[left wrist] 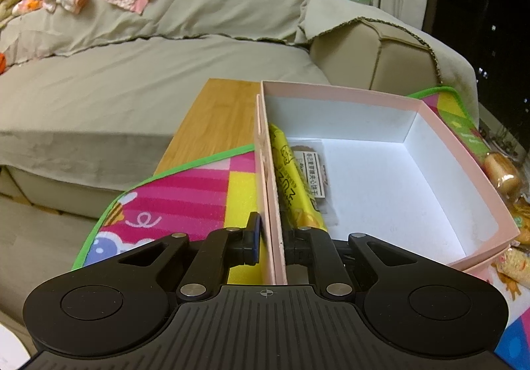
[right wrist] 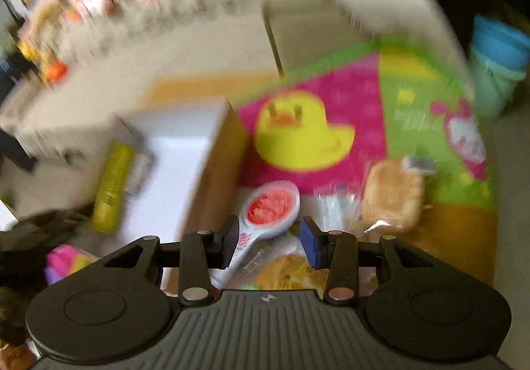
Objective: Organize objects
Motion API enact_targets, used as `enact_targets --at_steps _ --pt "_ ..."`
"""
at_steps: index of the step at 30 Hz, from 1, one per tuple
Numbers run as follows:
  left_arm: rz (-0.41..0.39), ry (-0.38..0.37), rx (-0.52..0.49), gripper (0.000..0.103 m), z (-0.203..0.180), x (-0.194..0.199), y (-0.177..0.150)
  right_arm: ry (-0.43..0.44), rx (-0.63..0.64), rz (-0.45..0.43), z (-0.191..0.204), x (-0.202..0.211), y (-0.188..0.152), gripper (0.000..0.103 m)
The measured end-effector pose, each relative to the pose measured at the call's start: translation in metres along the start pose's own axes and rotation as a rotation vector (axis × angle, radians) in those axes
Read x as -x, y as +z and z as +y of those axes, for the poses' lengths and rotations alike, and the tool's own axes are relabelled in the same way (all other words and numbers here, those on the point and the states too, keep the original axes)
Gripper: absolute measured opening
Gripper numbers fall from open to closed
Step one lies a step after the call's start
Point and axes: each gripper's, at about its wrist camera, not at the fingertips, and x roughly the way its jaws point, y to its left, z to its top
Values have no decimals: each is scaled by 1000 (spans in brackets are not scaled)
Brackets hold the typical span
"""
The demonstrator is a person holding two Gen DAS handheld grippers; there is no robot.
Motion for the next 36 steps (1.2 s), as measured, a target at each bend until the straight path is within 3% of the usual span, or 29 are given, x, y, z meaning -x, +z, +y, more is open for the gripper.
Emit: enact_targets --at_steps 2,5,7,12,17,20,23,27,29,31,34,36 --pt "-5 5 -12 12 -2 1 -2 -15 -16 -108 -10 33 -12 59" --pt "7 20 -36 12 -9 -1 -5 -157 13 -227 -26 54 -38 71" --pt "14 35 -41 12 -13 -3 -7 -212 16 -222 -40 45 -54 72" --pt "26 28 -4 11 -9 -11 -6 -193 -59 -141 -66 12 -72 72" --pt "3 19 22 11 -5 -11 -8 -27 -143 -101 -54 9 -81 73" --pt "-15 13 40 11 -3 -8 -12 -39 -123 -149 -34 20 -94 73" --pt "-32 7 44 12 -3 -6 -14 -138 -142 -256 -16 49 -116 73" --pt "-44 5 68 12 -3 -8 -13 -178 -188 -331 1 82 -146 74" --pt "-45 10 76 11 -2 -9 -12 -239 -173 -360 9 93 -153 74" --pt "-42 9 82 11 -1 -10 -12 -316 -150 -403 19 104 -160 81" --pt "-50 16 62 11 -6 -9 -13 -294 -152 -441 25 120 -165 86" --pt "-54 27 49 11 -8 -8 -14 -285 -123 -420 28 123 -160 86"
